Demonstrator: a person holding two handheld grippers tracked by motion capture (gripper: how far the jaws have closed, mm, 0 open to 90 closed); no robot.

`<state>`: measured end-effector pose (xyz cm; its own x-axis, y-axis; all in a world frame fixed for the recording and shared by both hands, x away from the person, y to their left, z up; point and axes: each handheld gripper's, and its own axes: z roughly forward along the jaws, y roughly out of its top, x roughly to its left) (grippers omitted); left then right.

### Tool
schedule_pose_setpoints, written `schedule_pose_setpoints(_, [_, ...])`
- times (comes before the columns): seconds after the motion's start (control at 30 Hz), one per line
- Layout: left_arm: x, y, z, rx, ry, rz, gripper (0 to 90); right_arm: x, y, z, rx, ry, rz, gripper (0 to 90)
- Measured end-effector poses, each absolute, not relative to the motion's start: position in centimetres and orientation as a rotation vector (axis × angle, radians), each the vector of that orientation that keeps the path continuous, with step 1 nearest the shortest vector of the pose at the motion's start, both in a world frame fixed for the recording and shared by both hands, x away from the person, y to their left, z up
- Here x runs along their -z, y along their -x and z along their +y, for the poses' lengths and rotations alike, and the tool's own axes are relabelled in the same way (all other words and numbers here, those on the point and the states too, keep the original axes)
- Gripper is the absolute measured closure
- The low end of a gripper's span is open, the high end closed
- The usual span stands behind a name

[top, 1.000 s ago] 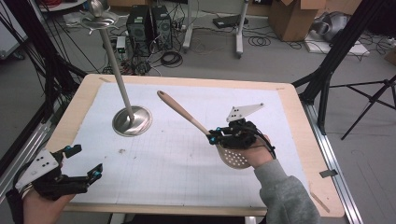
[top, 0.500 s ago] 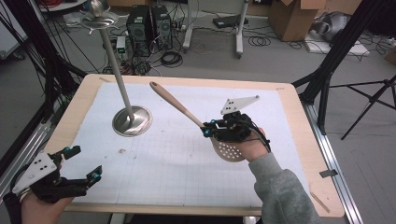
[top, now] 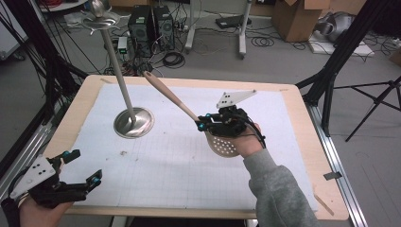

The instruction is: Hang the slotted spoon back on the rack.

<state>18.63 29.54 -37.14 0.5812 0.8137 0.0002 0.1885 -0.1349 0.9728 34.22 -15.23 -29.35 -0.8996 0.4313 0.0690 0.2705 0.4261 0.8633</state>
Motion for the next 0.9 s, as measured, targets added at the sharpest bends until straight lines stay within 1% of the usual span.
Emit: schedule_pose_setpoints(0.9, [37.1, -18.4, 29.8, -0.670, -1.638, 0.857, 3.7, 26.4, -34.9, -13.5, -1.518, -0.580, 2.463, 78.3])
